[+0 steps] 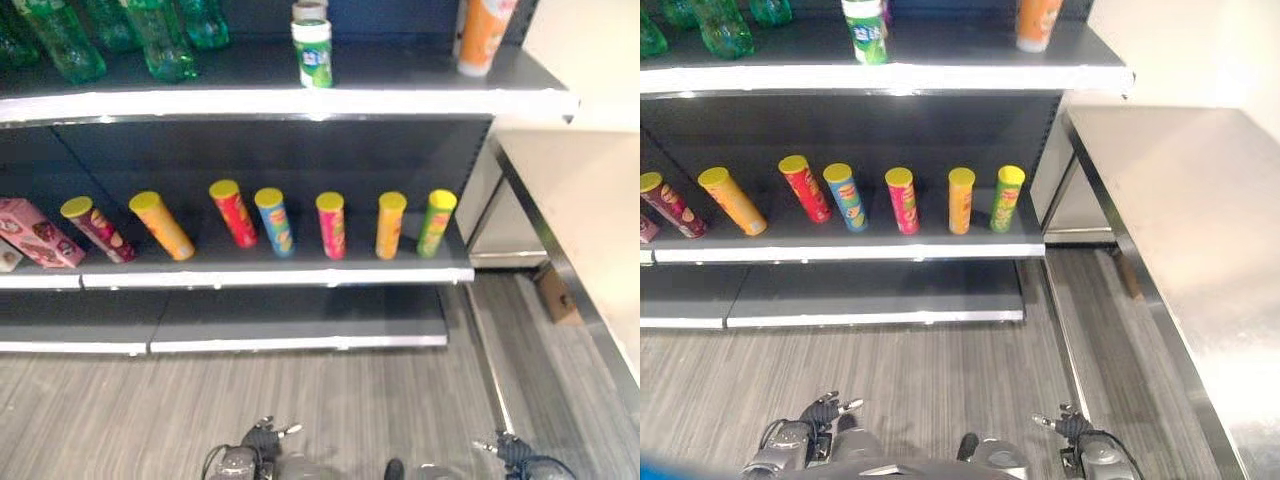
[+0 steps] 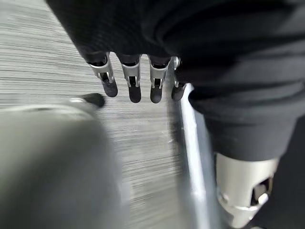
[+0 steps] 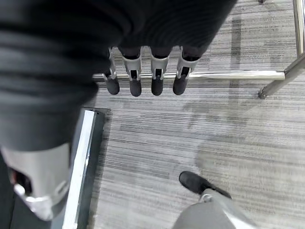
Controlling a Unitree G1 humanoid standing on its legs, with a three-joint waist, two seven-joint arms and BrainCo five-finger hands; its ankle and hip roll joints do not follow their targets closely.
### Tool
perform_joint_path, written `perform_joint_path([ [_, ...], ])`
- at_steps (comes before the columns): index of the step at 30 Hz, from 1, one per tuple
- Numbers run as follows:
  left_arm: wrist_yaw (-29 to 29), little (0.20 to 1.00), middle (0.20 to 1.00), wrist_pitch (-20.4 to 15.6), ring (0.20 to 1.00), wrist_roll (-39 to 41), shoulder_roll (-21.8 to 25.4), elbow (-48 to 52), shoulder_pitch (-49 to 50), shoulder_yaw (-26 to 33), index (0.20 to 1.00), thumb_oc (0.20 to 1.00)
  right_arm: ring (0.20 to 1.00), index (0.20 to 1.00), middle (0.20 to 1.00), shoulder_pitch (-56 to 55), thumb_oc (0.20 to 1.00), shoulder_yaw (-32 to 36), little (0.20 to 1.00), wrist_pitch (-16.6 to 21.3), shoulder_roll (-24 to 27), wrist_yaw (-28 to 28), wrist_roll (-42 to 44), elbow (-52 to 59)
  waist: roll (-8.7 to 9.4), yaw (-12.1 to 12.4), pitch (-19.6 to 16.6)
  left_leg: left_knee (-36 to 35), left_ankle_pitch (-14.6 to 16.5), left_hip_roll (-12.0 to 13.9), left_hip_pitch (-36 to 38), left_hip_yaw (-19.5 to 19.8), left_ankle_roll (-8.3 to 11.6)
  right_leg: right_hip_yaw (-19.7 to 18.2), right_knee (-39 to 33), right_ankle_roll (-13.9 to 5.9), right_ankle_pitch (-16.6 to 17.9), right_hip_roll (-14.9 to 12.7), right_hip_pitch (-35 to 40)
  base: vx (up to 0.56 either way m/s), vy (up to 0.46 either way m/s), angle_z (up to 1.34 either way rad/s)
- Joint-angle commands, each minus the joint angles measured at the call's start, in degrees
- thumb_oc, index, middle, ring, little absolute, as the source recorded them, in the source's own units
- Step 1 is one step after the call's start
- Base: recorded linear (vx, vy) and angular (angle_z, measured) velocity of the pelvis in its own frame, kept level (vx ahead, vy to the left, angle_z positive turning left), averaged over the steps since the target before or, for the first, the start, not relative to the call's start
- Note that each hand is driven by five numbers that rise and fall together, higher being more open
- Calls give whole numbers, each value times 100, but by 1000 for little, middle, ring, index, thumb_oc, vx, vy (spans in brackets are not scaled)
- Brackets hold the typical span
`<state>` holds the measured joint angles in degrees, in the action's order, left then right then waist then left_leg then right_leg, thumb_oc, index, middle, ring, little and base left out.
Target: Put the goods on the table back onto the shelves and tidy them up.
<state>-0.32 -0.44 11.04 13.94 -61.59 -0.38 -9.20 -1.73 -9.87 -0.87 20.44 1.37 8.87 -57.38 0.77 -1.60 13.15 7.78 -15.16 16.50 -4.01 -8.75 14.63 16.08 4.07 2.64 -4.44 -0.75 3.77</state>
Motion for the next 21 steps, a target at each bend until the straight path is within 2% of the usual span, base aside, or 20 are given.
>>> perform_joint_path([
  [1,26,1000,1000,-179,1000,-32,136,-19,-429,-23,1000,1000,1000,1000,1000,265,1000,-86,1000,54,-121,-65,-197,-150,379,-40,223,912,1877,-647,-326,133,-728,-204,-395,-653,-766,-405,517,-79,-3,-8],
  [2,17,1000,1000,-191,1000,-63,84,-87,-426,-43,1000,1000,1000,1000,1000,290,1000,-101,1000,47,-128,-65,-243,-279,373,-79,145,951,2100,-728,-208,118,-775,-218,-417,-669,-758,-416,443,-38,35,-11],
  [3,16,1000,1000,-186,1000,-75,39,-178,-418,-52,1000,1000,1000,1000,1000,293,1000,-103,1000,30,-150,-57,-287,-398,308,-132,77,697,2200,-745,131,32,-792,-222,-428,-692,-762,-360,413,41,146,-7],
  [4,10,1000,1000,-187,1000,-81,-25,-117,-399,-100,1000,1000,1000,1000,1000,260,1000,-70,1000,11,-160,-38,-303,-432,148,-241,-81,182,2106,-750,468,-109,-813,-191,-414,-738,-734,-293,363,57,132,4],
  [5,10,1000,1000,-188,1000,-81,-27,-116,-399,-100,1000,1000,1000,1000,1000,259,1000,-70,1000,12,-158,-37,-302,-432,148,-233,-76,158,2096,-752,490,-120,-812,-199,-414,-738,-734,-294,369,70,141,15],
  [8,11,1000,1000,-213,1000,-171,-42,-163,-430,-189,1000,1000,1000,1000,1000,255,1000,-42,1000,29,-259,-48,-332,-614,55,-369,-297,-582,1937,-808,782,-148,-764,-101,-367,-820,-657,-356,333,51,117,17],
  [21,69,1000,1000,-206,1000,-323,-77,-388,-341,-182,1000,1000,1000,1000,1000,371,1000,-147,1000,-25,-468,-53,-471,-799,125,-322,-472,-822,2010,-1002,1029,-274,-907,-133,-251,-1018,-528,-658,384,27,72,4],
])
